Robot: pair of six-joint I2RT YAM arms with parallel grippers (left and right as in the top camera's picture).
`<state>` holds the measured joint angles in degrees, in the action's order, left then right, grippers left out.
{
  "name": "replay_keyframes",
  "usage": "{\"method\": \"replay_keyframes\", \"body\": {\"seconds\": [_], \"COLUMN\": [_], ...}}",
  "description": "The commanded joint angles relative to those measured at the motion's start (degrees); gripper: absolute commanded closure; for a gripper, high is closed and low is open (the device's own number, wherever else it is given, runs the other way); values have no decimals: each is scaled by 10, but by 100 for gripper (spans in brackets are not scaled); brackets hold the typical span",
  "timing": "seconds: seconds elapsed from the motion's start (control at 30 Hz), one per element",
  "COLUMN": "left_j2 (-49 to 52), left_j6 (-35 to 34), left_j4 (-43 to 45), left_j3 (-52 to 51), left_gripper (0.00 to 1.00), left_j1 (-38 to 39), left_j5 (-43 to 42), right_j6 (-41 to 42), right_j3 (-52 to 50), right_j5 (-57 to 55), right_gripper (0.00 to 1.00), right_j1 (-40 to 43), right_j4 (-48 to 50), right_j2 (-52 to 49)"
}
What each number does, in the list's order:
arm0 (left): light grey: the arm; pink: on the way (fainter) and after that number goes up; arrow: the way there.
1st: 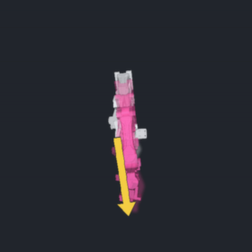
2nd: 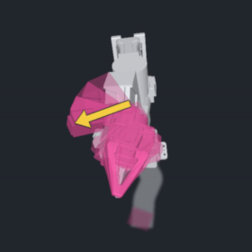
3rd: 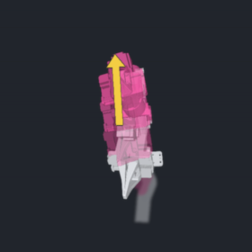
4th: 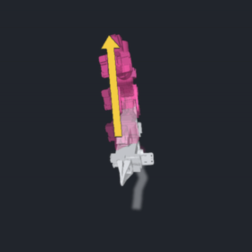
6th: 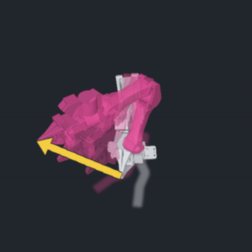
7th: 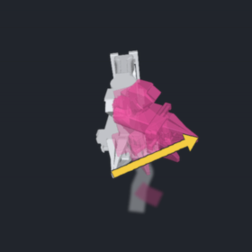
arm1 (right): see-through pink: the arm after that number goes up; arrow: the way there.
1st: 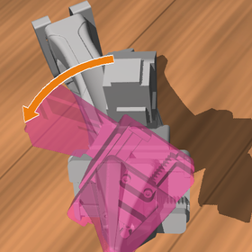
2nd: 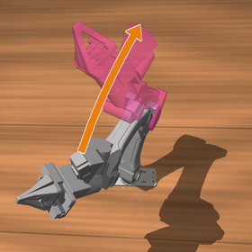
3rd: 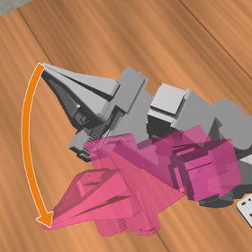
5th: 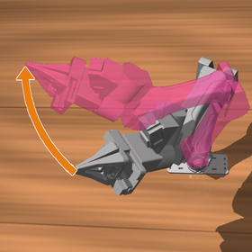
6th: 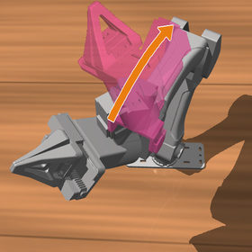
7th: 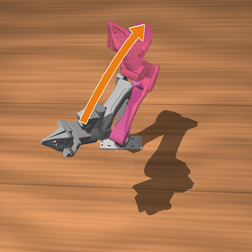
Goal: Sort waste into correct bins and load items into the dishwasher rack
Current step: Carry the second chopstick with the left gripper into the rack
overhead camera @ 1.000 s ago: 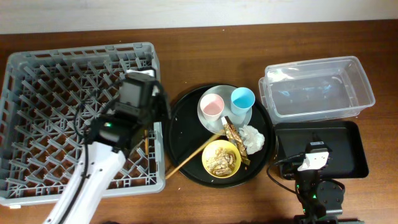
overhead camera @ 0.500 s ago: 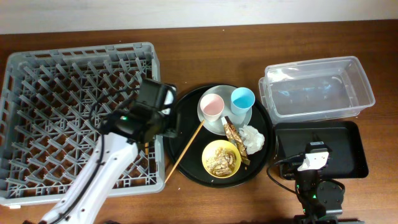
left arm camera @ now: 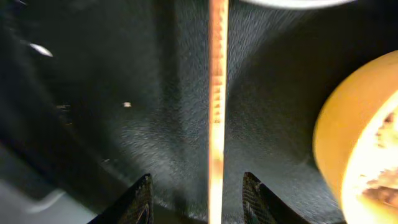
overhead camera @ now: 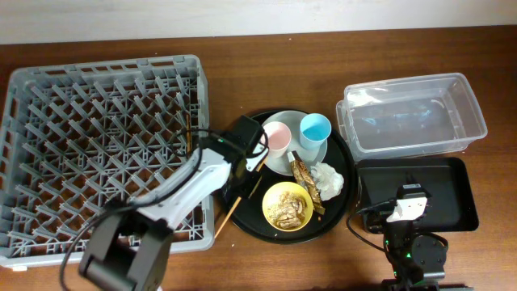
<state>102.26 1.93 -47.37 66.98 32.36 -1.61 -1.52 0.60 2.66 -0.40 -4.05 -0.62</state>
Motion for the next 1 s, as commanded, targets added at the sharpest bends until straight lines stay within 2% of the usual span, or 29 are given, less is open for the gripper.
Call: {"method": "replay_keyframes", "body": {"seconds": [0.0,0.13,0.17,0.23,0.43,0.57,0.77,0.97], "left_j2": [28,32,32,32,32,32,30,21], "left_j6": [12,12,12,11,11,11,9,2], "left_j4": [-1,-1,-1,-1,2,2,-16,-148], "left_j3": [3,3,3,2,-20,-21,7,160], "left_gripper": [56,57,64,83,85,99,100,100], "left_j1": [4,4,4,4,10,10,10,10], "left_j5": [-28,-36,-36,-36,-36,-35,-36,-34], "right_j6": [5,5,5,5,5,5,5,5], "right_j3": [-3,-3,-3,-3,-3,-3,-3,-3], "right_j5": [-1,-1,-1,-1,-1,-1,-1,-1], "right_gripper": [1,1,1,1,1,1,1,1], "right_j1": [4,4,4,4,4,4,4,4], "right_j4": [-2,-2,-2,-2,-2,-2,-2,-2], "right_j2": [3,3,3,3,3,3,3,3]}}
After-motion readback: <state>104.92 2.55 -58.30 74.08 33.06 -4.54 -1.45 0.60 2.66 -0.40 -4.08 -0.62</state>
